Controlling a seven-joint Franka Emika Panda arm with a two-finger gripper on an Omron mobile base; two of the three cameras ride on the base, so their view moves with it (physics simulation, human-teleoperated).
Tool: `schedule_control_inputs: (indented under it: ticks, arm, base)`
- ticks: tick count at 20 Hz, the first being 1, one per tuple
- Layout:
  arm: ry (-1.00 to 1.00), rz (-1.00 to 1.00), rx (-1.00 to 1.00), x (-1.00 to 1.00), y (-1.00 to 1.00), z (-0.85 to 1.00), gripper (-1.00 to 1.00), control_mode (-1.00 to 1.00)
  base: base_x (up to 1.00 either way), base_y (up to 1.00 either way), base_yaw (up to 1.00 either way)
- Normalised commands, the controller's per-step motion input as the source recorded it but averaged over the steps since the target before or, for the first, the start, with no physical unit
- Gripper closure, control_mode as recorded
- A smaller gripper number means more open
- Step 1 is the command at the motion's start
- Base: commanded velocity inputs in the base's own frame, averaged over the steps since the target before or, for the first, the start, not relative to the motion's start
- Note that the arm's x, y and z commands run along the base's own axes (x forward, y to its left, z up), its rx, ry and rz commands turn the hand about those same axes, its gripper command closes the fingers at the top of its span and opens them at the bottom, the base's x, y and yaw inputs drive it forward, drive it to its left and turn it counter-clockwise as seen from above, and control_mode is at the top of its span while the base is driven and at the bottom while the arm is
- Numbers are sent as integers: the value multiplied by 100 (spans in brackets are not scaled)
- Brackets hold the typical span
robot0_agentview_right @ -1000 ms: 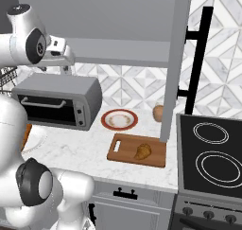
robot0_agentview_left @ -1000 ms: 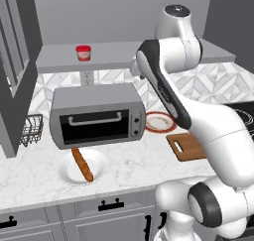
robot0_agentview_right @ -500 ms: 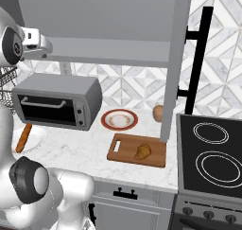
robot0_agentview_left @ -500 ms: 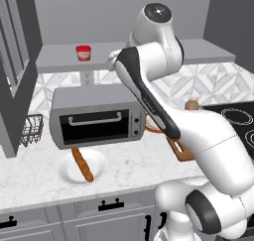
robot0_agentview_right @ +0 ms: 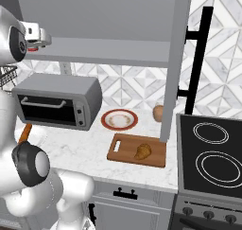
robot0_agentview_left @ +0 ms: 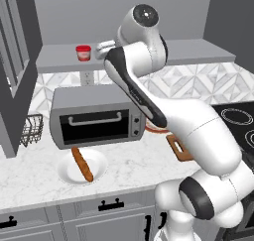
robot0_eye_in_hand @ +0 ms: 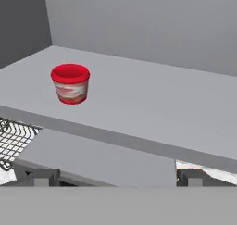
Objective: From the different types of pastries on the counter, select a croissant and place it on the cutting board. Then retrieve a jar of jam from the cabinet and place it alongside the croissant on the cutting board.
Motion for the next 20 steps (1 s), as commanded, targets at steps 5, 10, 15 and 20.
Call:
schedule_control_inputs:
  ticks: [5, 10, 15, 20]
  arm:
    - [-1, 6, 1, 25, 40, 0, -100, -100]
    - [-7, 1, 12, 55, 18, 1, -100, -100]
    - [0, 5, 1, 45, 36, 0, -100, -100]
    - [0, 2, -1, 23, 17, 0, -100, -100]
  base:
    - [0, 0, 0]
    - [0, 0, 0]
    - [0, 0, 0]
    - [0, 0, 0]
